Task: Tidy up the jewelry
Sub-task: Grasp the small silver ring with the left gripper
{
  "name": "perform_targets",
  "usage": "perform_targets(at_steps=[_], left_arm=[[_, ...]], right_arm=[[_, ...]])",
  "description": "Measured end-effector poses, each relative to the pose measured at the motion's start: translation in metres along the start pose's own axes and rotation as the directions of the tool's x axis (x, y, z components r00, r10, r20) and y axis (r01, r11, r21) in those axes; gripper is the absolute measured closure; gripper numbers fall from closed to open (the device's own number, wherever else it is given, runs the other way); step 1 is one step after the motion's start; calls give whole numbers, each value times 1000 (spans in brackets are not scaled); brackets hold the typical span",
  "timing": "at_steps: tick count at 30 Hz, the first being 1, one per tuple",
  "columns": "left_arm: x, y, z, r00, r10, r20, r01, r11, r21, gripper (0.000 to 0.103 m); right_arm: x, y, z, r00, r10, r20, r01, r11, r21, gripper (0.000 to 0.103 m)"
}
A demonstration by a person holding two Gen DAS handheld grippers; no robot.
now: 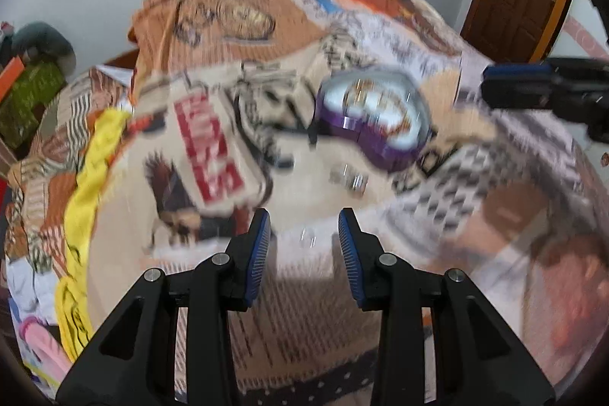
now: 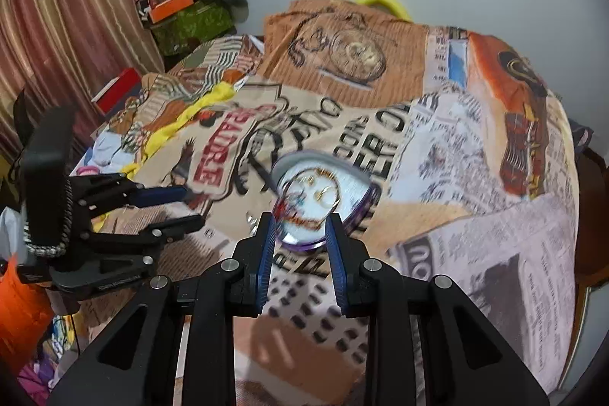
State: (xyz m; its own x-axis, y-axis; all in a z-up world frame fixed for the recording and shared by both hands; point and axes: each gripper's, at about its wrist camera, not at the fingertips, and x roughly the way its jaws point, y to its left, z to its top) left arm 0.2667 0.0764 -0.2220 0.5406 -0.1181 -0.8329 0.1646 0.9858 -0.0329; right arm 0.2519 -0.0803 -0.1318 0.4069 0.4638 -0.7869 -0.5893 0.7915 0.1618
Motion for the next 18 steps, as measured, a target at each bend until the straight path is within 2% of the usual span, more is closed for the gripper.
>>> perform_targets(at_steps=[1,4,11,18], left_arm=[[4,2,-6,1000,-7,-11,7,1000,-8,68],[11,3,-16,999,-28,-41,28,1000,-11,83],[23,5,-18,996,-85,-42,84,996,-29,83],[32,9,-12,995,-97,-30,96,994,-44,86]], right_arm=[[2,3,-3,1000,3,-12,-3,1000,-3,79],[7,12,-11,999,9,-37,-9,1000,-18,79],[26,32,-24,994,16,-107,-23,998,-61,79],[42,41,-27,987,18,-161,-31,997,-77,79]])
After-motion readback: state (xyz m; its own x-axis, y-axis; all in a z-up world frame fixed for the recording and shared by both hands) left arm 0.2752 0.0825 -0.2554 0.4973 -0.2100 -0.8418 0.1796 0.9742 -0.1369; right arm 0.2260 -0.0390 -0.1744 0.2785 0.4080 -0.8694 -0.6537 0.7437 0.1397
